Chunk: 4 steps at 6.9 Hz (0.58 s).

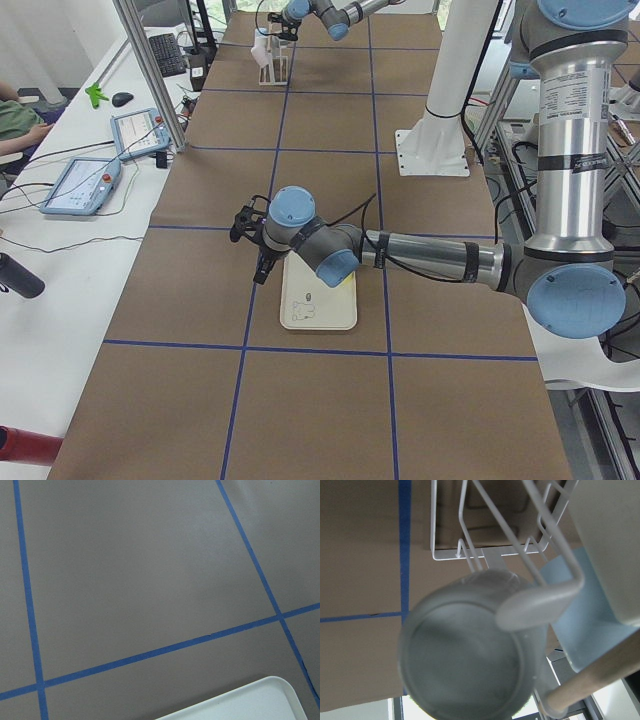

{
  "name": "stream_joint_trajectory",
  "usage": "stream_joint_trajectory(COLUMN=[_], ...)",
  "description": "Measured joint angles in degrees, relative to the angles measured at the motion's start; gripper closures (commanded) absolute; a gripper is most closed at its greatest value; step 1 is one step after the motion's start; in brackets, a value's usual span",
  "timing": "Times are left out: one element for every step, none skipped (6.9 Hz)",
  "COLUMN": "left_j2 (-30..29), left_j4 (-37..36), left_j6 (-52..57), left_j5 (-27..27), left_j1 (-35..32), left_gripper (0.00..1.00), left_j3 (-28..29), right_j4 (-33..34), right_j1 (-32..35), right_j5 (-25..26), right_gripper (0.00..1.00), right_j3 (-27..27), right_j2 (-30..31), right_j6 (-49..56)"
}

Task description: Transfer IKEA cup to right arm and place on rack

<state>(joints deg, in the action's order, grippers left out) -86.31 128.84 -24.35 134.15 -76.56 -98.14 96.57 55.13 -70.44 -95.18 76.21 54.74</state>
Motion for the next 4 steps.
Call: stream_joint_trajectory(left_j2=[-0.01, -0.05, -0.08, -0.08], left_j4=[0.01, 0.01, 0.01, 0.01], left_j6=[0.0, 0.0, 0.0, 0.0], left_j5=[-0.02, -0.03, -0.03, -0.03], left_j1=[0.0, 0.0, 0.03, 0.06], left_gripper=[0.0, 0.0, 0.0, 0.0], left_j3=[0.08, 0.14, 0.17, 0.16], right_j4=[-0.04, -0.06, -0.06, -0.05], right_j1=[-0.06, -0.09, -0.06, 0.23], right_j5=[-0.03, -0.04, -0.05, -0.07], right_gripper=[0.02, 0.02, 0.02, 0.02], right_j3=[0.41, 0.55, 0.48, -0.04], right_j2=[-0.4, -0.68, -1.0, -1.28], right_j6=[0.01, 0.03, 0.44, 1.61])
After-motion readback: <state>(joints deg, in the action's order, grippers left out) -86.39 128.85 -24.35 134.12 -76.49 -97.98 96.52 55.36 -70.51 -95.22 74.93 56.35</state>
